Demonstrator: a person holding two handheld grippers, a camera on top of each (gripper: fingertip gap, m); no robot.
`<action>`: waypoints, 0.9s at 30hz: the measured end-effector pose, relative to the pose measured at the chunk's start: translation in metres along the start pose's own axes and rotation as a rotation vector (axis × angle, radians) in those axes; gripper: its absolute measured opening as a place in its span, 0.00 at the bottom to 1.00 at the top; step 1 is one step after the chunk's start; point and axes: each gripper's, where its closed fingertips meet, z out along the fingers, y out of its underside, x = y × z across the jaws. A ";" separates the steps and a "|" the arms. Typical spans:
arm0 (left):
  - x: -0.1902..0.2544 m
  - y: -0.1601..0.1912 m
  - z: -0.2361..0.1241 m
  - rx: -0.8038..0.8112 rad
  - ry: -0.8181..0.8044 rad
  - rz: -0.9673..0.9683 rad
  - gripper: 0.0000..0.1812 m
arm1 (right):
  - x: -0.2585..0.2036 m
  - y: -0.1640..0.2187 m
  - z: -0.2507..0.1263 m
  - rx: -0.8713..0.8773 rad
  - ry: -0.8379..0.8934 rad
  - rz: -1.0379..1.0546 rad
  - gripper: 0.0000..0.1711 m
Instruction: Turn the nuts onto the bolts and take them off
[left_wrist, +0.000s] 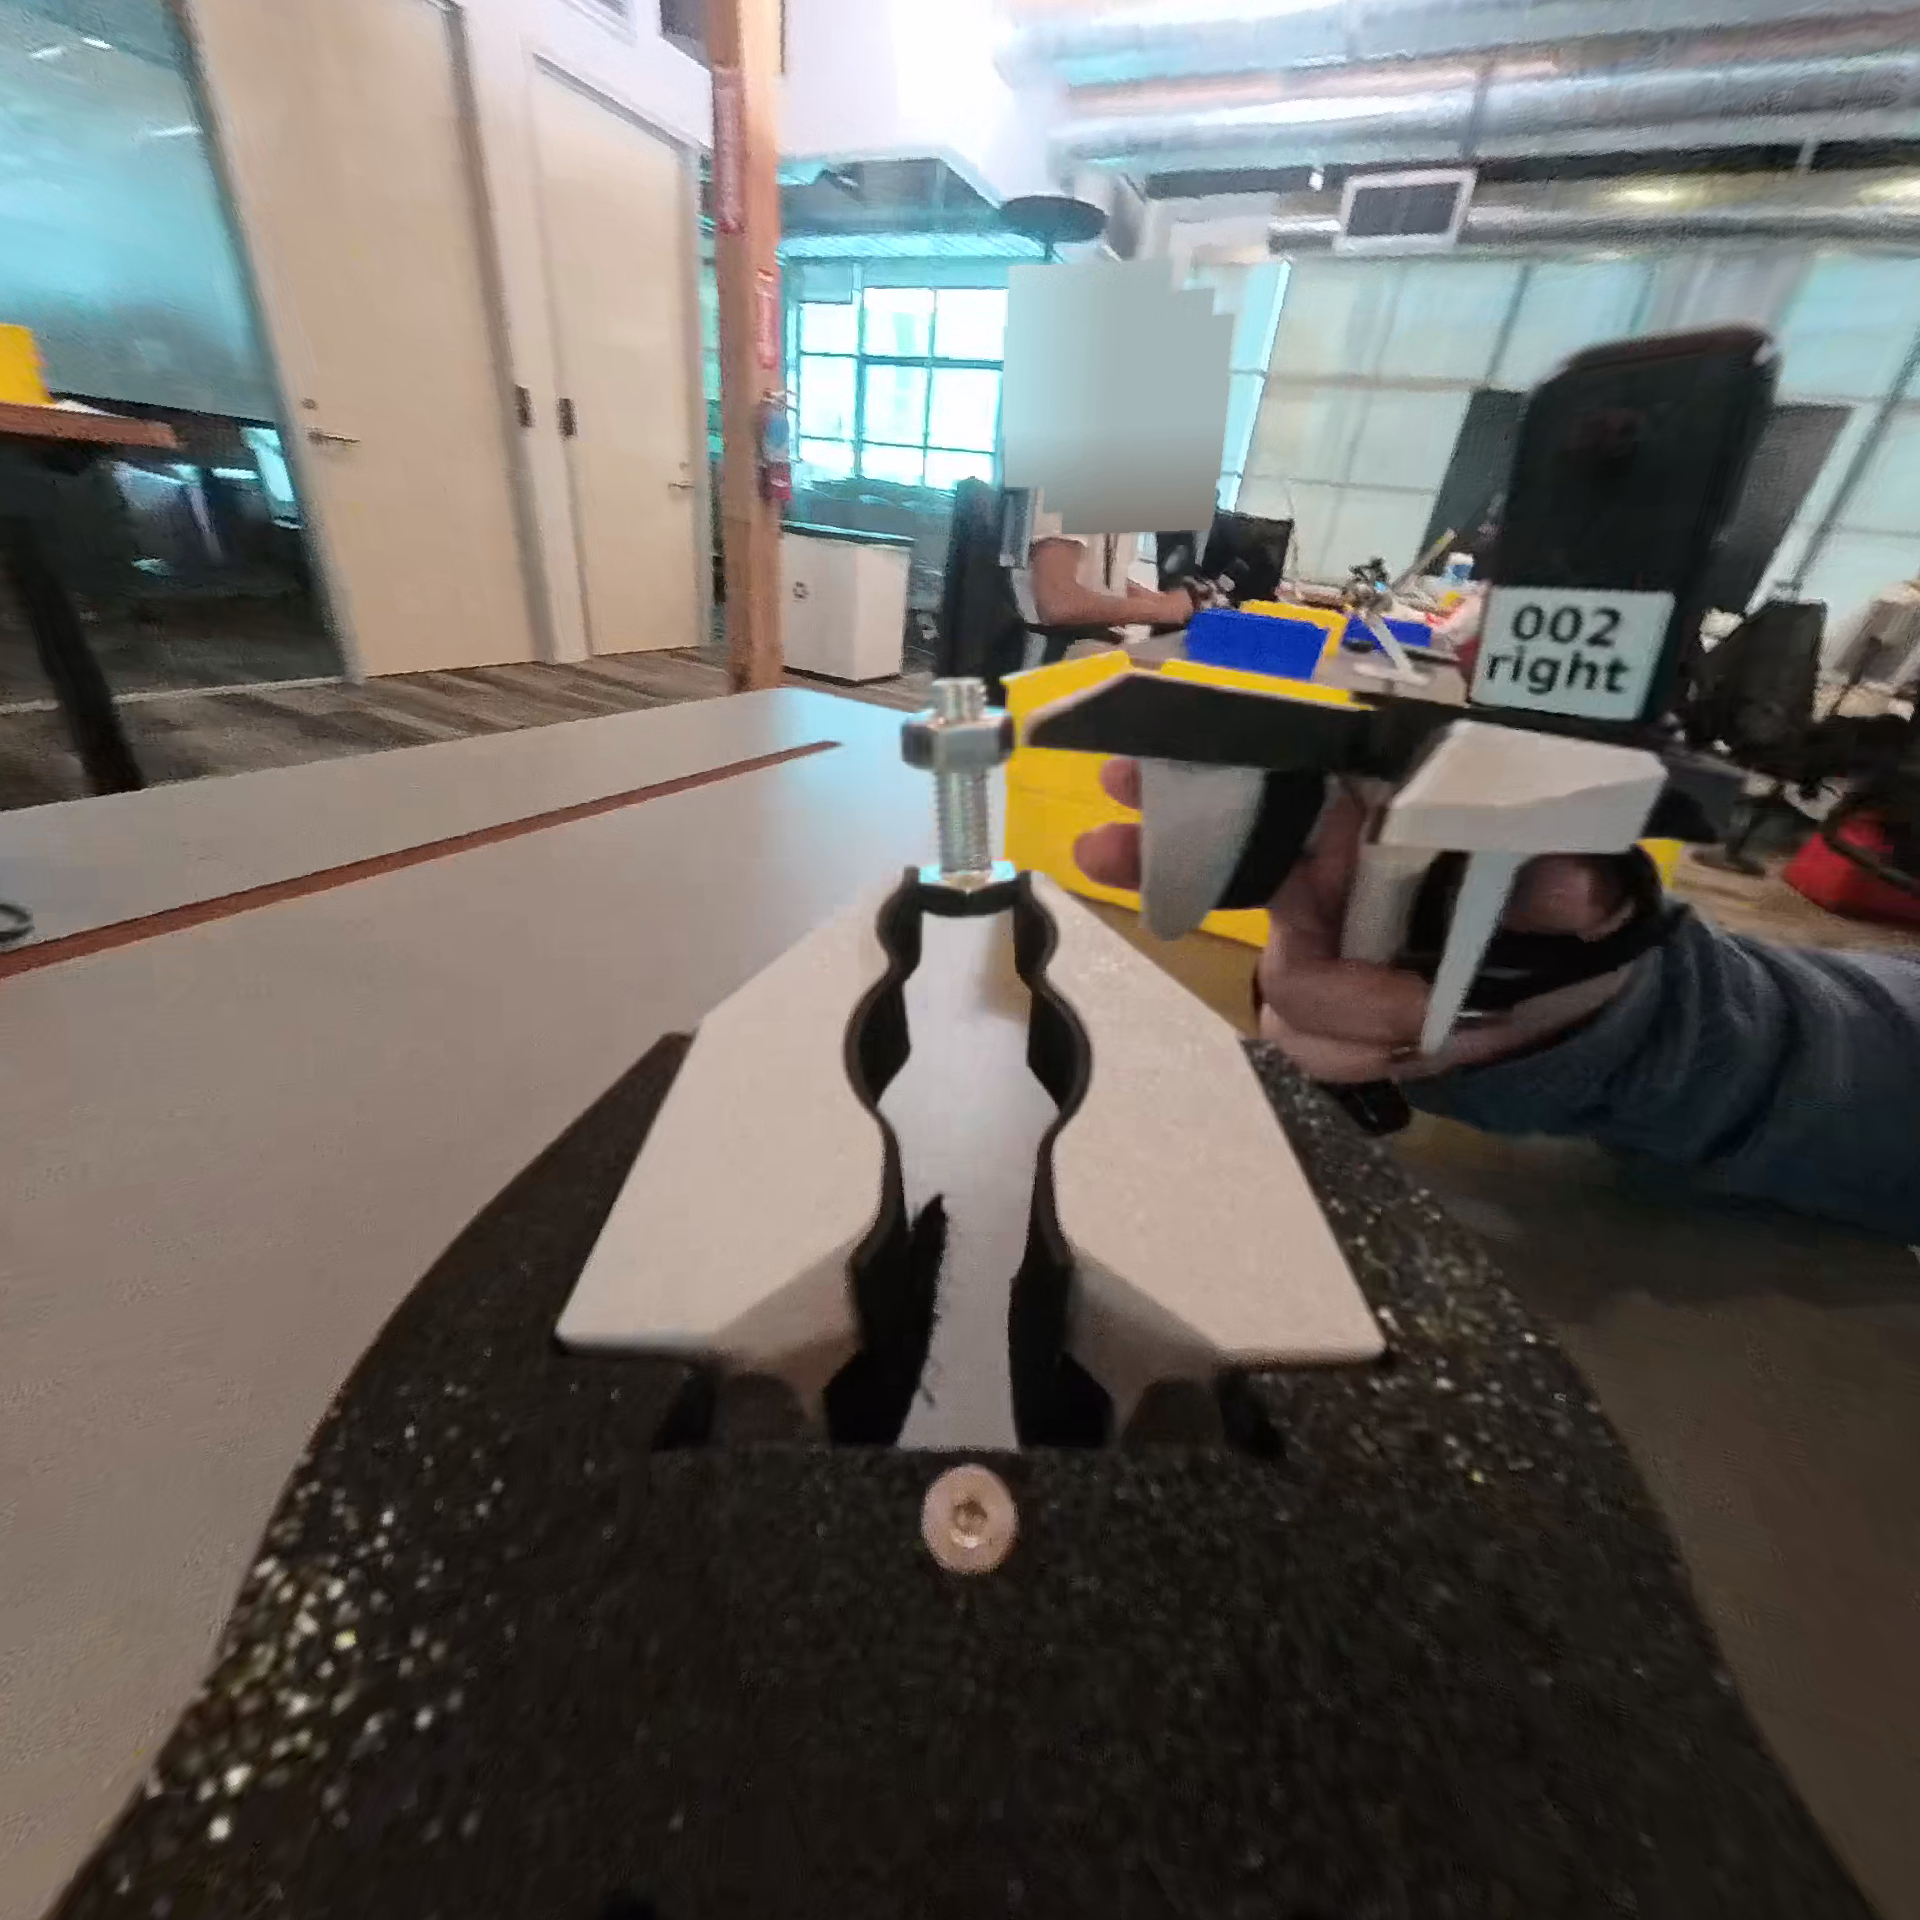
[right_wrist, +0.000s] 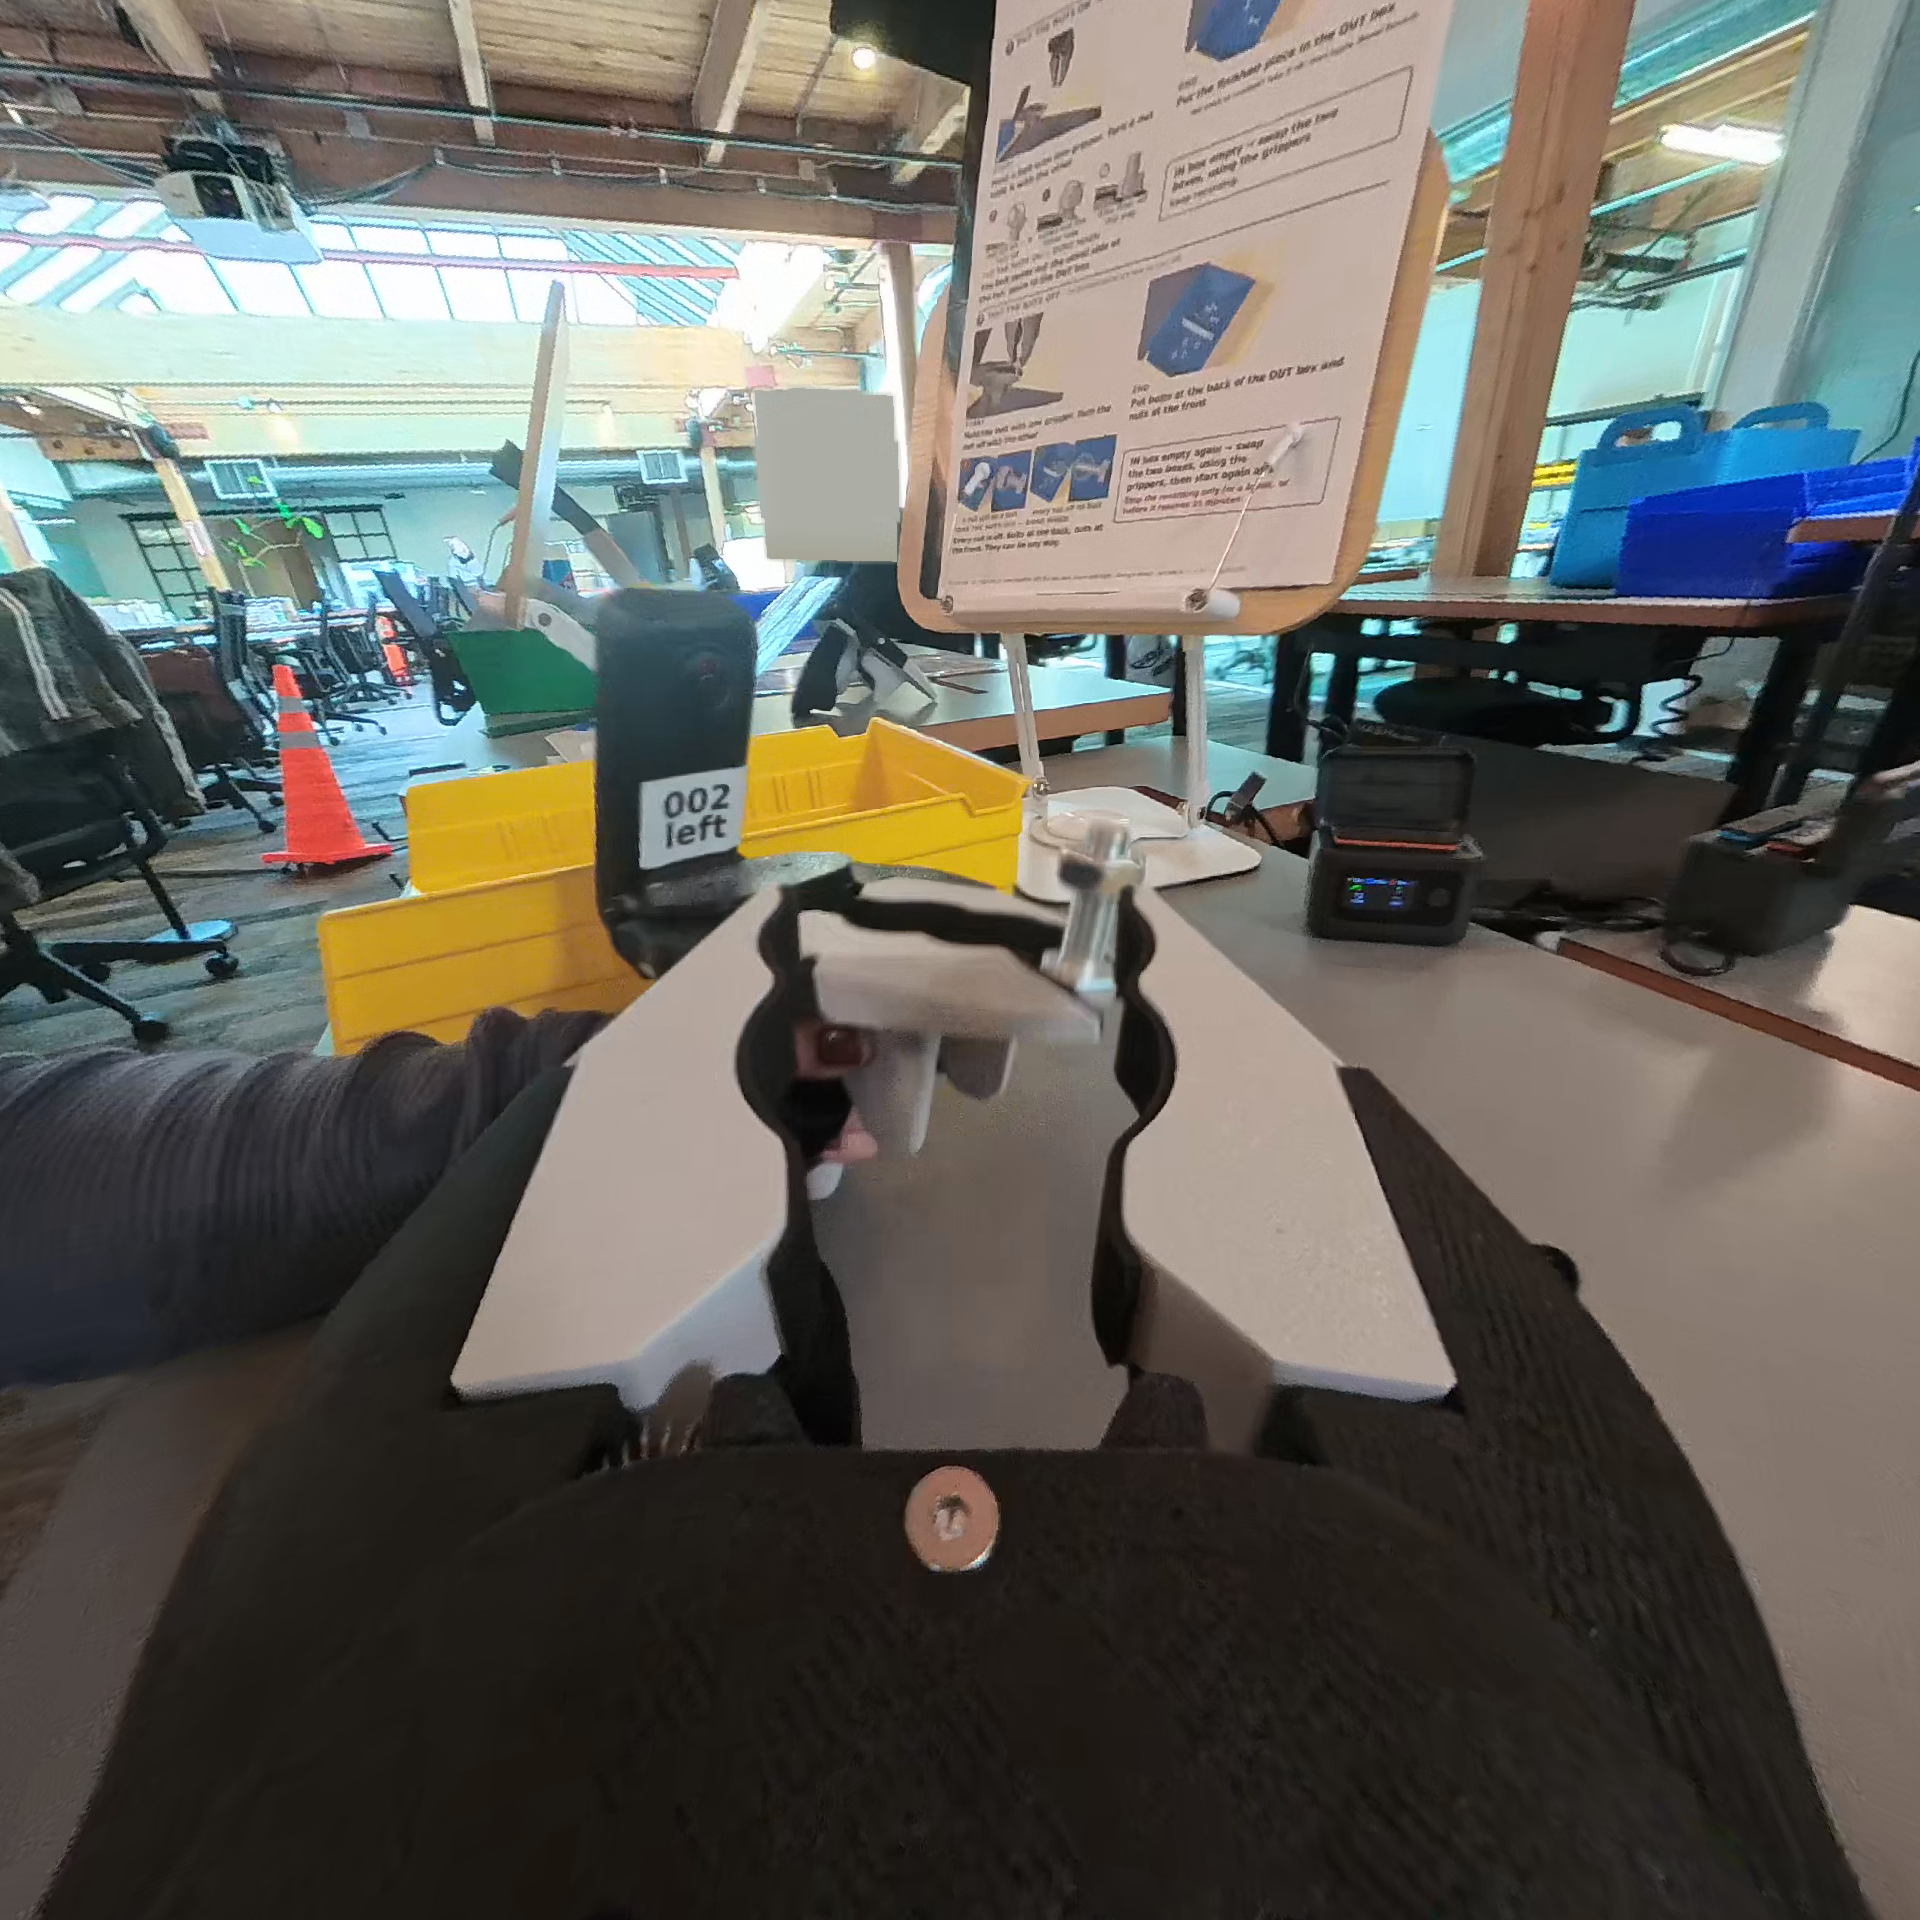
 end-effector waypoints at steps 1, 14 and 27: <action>-0.004 -0.002 -0.002 0.016 -0.007 -0.025 0.08 | 0.002 -0.001 -0.001 0.001 0.004 0.012 0.35; -0.004 -0.003 -0.001 0.016 0.012 -0.031 0.09 | 0.002 -0.001 -0.001 -0.001 0.000 0.023 0.36; -0.008 -0.003 -0.004 0.012 -0.011 -0.042 0.08 | 0.004 0.001 -0.001 -0.006 -0.003 0.051 0.35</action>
